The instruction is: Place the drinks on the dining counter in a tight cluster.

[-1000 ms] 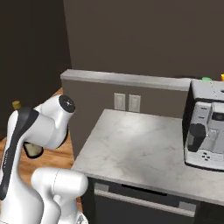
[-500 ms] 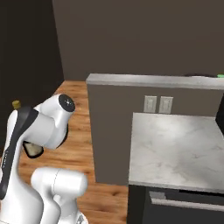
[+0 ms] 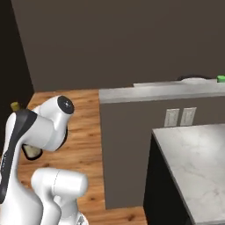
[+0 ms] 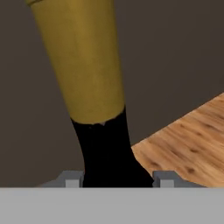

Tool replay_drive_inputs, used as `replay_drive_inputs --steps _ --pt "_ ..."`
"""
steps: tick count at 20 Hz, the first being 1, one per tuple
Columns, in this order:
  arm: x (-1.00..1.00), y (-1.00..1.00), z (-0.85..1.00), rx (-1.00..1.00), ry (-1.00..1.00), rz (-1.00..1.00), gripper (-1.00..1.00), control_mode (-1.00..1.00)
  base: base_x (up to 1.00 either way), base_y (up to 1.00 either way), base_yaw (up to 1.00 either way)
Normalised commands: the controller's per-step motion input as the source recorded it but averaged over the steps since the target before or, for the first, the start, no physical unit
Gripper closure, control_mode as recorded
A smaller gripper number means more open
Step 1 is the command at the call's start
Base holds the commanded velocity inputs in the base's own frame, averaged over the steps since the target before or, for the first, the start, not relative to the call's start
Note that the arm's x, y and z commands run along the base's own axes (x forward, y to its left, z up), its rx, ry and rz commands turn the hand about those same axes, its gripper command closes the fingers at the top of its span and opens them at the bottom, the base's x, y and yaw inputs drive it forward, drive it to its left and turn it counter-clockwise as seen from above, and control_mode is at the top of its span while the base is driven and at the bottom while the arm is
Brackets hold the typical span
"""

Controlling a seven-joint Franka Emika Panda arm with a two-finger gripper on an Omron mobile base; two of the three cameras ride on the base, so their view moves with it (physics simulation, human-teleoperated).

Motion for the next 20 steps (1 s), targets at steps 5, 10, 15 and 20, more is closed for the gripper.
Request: replay_drive_inputs --steps 5,10,15,20 --pt "0.00 0.00 0.00 0.00 0.00 0.00 1.00 1.00 0.94 1.00 -0.48" --pt "0.00 0.00 0.00 0.00 0.00 0.00 1.00 1.00 0.95 1.00 -0.50" --pt "0.00 0.00 0.00 0.00 0.00 0.00 1.00 1.00 0.96 0.98 -0.52" --pt "0.00 0.00 0.00 0.00 0.00 0.00 1.00 1.00 1.00 0.91 -0.55"
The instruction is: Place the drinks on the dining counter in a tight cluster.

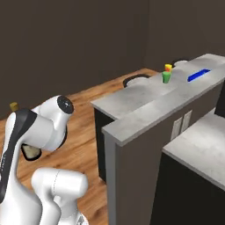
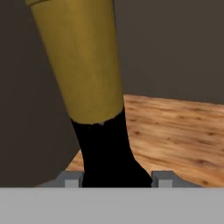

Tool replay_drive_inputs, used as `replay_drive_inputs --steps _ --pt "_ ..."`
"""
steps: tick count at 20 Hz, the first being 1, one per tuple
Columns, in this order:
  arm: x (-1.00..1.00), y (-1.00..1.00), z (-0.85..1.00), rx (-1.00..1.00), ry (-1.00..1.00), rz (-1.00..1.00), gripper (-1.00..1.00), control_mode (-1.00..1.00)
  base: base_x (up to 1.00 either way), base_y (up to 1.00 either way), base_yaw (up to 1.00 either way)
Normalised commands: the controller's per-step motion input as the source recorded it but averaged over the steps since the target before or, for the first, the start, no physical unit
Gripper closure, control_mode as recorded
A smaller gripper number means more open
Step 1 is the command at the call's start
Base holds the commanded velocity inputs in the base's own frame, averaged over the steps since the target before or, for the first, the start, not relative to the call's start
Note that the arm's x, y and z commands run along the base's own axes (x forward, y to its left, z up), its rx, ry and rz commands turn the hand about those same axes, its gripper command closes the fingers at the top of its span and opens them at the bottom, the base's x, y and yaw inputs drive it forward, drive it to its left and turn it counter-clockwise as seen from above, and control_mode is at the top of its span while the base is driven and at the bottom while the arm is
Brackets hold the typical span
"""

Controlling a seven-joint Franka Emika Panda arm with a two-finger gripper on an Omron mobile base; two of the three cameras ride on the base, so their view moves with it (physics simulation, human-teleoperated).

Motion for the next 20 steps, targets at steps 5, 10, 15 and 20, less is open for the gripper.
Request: replay_drive_inputs --steps 5,10,15,20 --pt "0.00 0.00 0.00 0.00 0.00 0.00 1.00 1.00 0.97 0.88 -0.56" --pt "0.00 0.00 0.00 0.00 0.00 0.00 1.00 1.00 0.29 1.00 -0.43" --pt "0.00 0.00 0.00 0.00 0.00 0.00 1.00 1.00 0.21 1.00 -0.37" --pt "0.00 0.00 0.00 0.00 0.00 0.00 1.00 1.00 0.62 0.94 -0.55"
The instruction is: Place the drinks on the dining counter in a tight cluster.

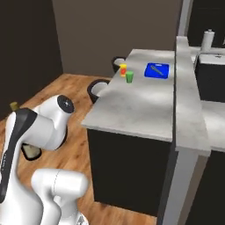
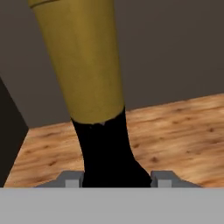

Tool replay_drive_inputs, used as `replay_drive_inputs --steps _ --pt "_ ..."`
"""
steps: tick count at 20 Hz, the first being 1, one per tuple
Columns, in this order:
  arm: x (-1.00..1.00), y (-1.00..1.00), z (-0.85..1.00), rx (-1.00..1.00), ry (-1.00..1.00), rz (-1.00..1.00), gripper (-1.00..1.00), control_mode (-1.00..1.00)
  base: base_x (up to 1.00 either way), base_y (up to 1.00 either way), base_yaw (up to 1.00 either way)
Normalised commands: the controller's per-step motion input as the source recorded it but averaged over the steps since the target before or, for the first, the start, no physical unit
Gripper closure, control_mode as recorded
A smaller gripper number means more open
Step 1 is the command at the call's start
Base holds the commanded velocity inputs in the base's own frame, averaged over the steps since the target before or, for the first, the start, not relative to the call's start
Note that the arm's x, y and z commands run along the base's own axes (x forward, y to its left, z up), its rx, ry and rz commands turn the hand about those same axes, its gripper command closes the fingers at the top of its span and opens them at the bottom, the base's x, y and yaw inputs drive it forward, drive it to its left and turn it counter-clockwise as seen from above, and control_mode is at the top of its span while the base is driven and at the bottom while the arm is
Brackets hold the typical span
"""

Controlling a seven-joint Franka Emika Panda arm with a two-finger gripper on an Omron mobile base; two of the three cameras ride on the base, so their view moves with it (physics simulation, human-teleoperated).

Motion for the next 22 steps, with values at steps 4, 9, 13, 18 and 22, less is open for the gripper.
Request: replay_drive_inputs --steps 4,9,13,18,22 --pt "0.00 0.00 0.00 0.00 0.00 0.00 1.00 1.00 0.81 0.69 -0.68" --pt "0.00 0.00 0.00 0.00 0.00 0.00 1.00 1.00 0.72 0.66 -0.70" --pt "0.00 0.00 0.00 0.00 0.00 0.00 1.00 1.00 0.68 0.67 -0.69" --pt "0.00 0.00 0.00 0.00 0.00 0.00 1.00 1.00 0.48 0.72 -0.66" --pt "0.00 0.00 0.00 0.00 0.00 0.00 1.00 1.00 -0.01 1.00 -0.44"
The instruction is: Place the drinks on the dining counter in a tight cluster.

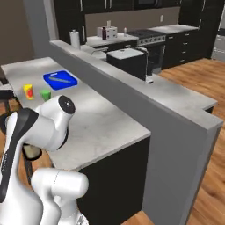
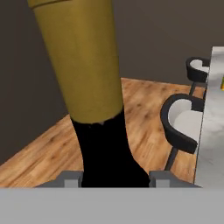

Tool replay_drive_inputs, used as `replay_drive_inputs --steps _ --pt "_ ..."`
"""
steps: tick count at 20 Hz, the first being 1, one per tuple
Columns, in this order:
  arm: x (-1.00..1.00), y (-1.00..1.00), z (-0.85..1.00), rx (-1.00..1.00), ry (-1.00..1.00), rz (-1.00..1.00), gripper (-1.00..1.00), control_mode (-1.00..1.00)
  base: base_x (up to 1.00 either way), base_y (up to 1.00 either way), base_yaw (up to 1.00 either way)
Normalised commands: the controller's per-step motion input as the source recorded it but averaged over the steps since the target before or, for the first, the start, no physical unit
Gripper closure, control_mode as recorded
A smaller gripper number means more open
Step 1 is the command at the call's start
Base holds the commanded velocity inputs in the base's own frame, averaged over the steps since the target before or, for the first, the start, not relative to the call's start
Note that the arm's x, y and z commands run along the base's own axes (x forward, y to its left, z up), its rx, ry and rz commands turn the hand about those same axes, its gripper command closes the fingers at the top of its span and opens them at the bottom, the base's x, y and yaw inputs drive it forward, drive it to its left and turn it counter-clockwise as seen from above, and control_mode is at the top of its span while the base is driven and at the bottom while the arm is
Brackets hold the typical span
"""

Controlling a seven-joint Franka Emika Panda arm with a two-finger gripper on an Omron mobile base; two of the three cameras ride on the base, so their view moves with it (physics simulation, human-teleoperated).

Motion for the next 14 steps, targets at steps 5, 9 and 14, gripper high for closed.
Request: replay_drive_inputs --steps 5,9,14 --pt "0.00 0.00 0.00 0.00 0.00 0.00 1.00 1.00 -0.01 1.00 -0.39" --pt "0.00 0.00 0.00 0.00 0.00 0.00 1.00 1.00 0.09 0.98 -0.45" --pt "0.00 0.00 0.00 0.00 0.00 0.00 1.00 1.00 0.65 0.50 -0.52"
